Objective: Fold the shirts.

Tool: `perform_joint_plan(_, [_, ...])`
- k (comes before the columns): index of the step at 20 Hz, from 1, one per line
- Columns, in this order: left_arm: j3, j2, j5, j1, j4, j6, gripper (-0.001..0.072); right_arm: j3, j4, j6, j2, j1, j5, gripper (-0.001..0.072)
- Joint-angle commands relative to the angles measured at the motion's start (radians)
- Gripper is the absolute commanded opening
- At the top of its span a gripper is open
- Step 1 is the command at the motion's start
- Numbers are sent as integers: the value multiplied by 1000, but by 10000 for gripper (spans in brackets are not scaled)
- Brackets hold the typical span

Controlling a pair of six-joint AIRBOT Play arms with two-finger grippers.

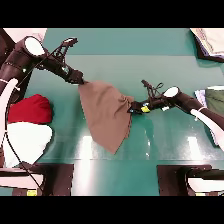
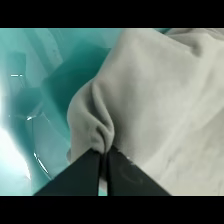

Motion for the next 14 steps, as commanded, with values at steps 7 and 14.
perform_joint_plan(7, [157, 417, -6, 0, 112, -19, 29, 401, -222, 113, 346, -279, 232, 15])
perform_joint_plan(14, [421, 570, -106, 0, -220, -19, 29, 710, -304, 188, 541, -319, 446, 16])
